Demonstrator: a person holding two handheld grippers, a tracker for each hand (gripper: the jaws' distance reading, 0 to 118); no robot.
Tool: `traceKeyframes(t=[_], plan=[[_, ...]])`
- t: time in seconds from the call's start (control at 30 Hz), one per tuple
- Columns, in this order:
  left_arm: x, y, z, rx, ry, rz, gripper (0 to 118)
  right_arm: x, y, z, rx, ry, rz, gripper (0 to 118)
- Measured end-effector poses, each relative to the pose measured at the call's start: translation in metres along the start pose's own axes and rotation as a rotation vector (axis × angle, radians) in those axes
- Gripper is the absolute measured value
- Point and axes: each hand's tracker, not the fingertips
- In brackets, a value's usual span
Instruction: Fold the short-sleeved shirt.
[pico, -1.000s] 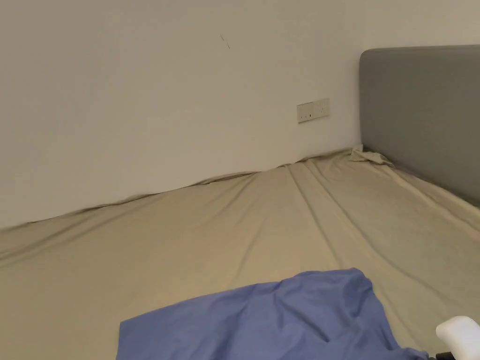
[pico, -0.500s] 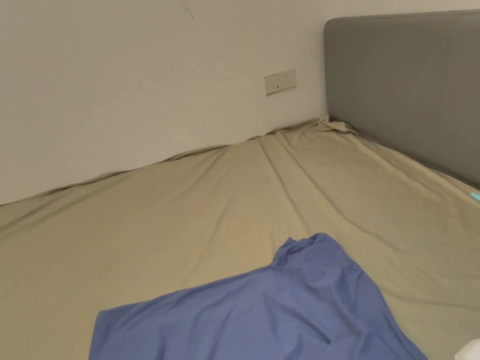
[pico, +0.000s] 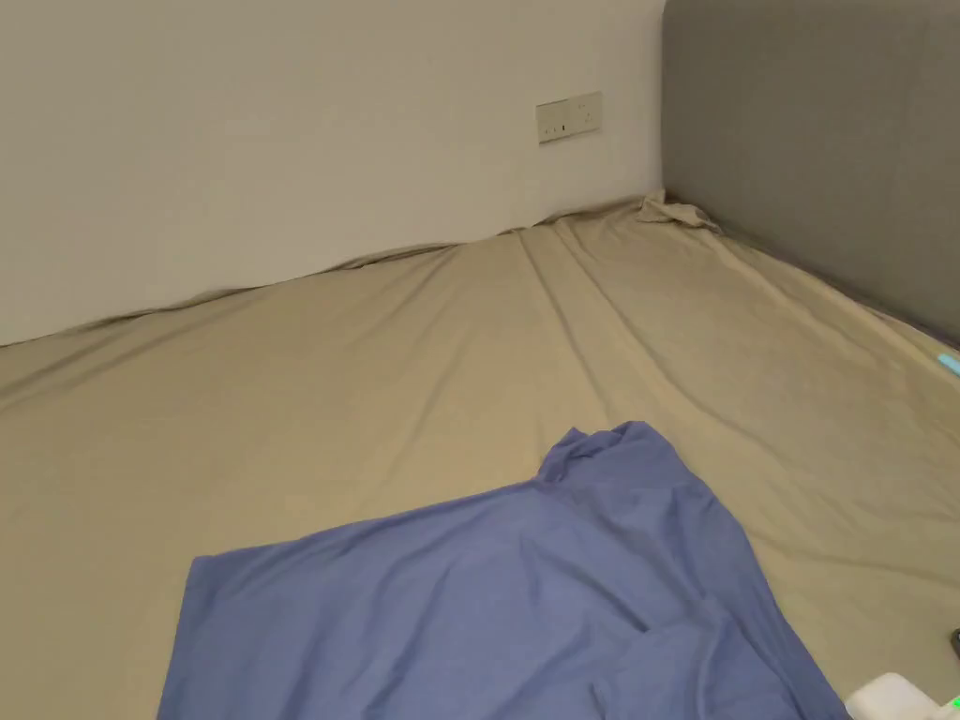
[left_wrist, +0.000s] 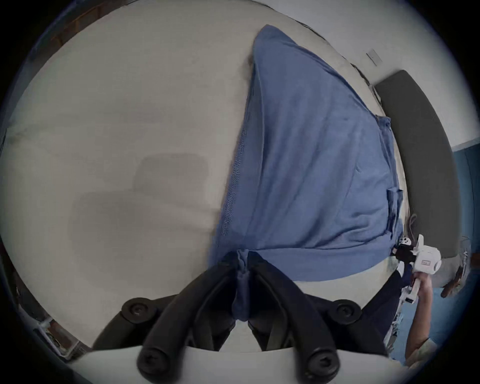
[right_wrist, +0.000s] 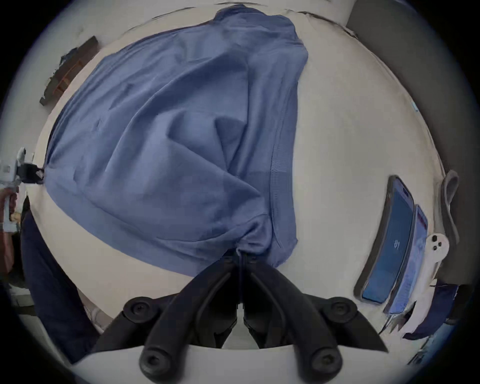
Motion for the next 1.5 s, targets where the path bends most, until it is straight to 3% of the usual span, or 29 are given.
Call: traceKeyframes(t=[0.07, 0.17, 0.2, 0.23, 0.27, 0.3, 0.33, 0.37, 0.47, 0.53, 0.6, 0.63, 0.67, 0.7, 0.73, 0.77, 0.87, 0.97, 1.0, 1.03, 1.07, 1.27, 1.4, 1.43, 1.5], plan=[[-0.003, -0.002, 0.000, 0.007, -0.013, 0.013, 6, 0.002, -0.004, -0.004, 0.004, 0.007, -0.019, 5], [0.002, -0.008, 0.007, 0.061, -0.058, 0.025, 30, 0.002, -0.003, 0.002, 0.011, 0.014, -0.031, 11], [0.008, -0.013, 0.016, 0.092, -0.089, -0.009, 30, -0.001, -0.005, 0.008, 0.023, 0.022, -0.014, 11], [0.015, -0.020, 0.028, 0.117, -0.091, -0.028, 62, -0.002, -0.006, 0.016, 0.037, 0.051, 0.022, 21], [0.022, -0.027, 0.042, 0.160, -0.066, -0.045, 101, -0.002, -0.008, 0.031, 0.074, 0.072, 0.035, 48], [0.026, -0.035, 0.057, 0.239, -0.065, -0.052, 118, -0.004, -0.014, 0.051, 0.169, 0.055, 0.001, 91], [0.030, -0.044, 0.071, 0.345, -0.090, -0.050, 118, -0.009, -0.020, 0.072, 0.279, 0.082, -0.025, 118], [0.031, -0.052, 0.085, 0.383, -0.107, -0.033, 118, -0.007, -0.022, 0.103, 0.435, 0.117, -0.061, 116], [0.039, -0.073, 0.097, 0.399, -0.113, -0.016, 118, -0.017, -0.031, 0.139, 0.549, 0.311, -0.227, 118], [0.044, -0.070, 0.095, 0.379, -0.054, -0.025, 118, -0.029, -0.035, 0.147, 0.581, 0.376, -0.248, 118], [0.049, -0.080, 0.089, 0.351, -0.005, -0.033, 114, -0.040, -0.037, 0.131, 0.519, 0.350, -0.226, 118], [0.051, -0.084, 0.085, 0.364, 0.018, -0.039, 80, -0.049, -0.039, 0.127, 0.492, 0.302, -0.195, 112], [0.054, -0.086, 0.080, 0.365, 0.045, -0.028, 33, -0.060, -0.042, 0.124, 0.488, 0.248, -0.156, 87], [0.054, -0.086, 0.074, 0.341, 0.094, -0.016, 1, -0.072, -0.044, 0.122, 0.497, 0.187, -0.110, 37], [0.054, -0.088, 0.069, 0.330, 0.125, -0.007, 1, -0.077, -0.046, 0.114, 0.486, 0.136, -0.076, 3], [0.052, -0.090, 0.066, 0.329, 0.116, -0.012, 1, -0.085, -0.049, 0.107, 0.460, 0.070, -0.047, 3], [0.050, -0.088, 0.061, 0.299, 0.154, -0.023, 1, -0.091, -0.050, 0.101, 0.416, 0.187, -0.037, 3], [0.045, -0.076, 0.056, 0.305, 0.166, -0.039, 3, -0.091, -0.047, 0.099, 0.423, 0.190, -0.053, 3], [0.044, -0.071, 0.052, 0.290, 0.168, -0.044, 37, -0.088, -0.045, 0.100, 0.421, 0.180, -0.056, 3], [0.045, -0.069, 0.049, 0.279, 0.196, -0.058, 113, -0.085, -0.044, 0.100, 0.421, 0.171, -0.062, 3], [0.046, -0.064, 0.042, 0.251, 0.242, -0.082, 118, -0.081, -0.043, 0.100, 0.420, 0.168, -0.071, 3], [0.053, -0.058, 0.014, 0.184, 0.254, -0.124, 118, -0.065, -0.039, 0.103, 0.431, 0.189, -0.124, 3], [0.051, -0.042, -0.011, 0.127, 0.322, -0.125, 118, -0.057, -0.037, 0.096, 0.386, 0.138, -0.152, 3], [0.051, -0.041, -0.013, 0.114, 0.331, -0.125, 116, -0.055, -0.037, 0.095, 0.376, 0.129, -0.155, 3], [0.052, -0.042, -0.012, 0.109, 0.300, -0.128, 98, -0.049, -0.037, 0.092, 0.361, 0.127, -0.163, 3]])
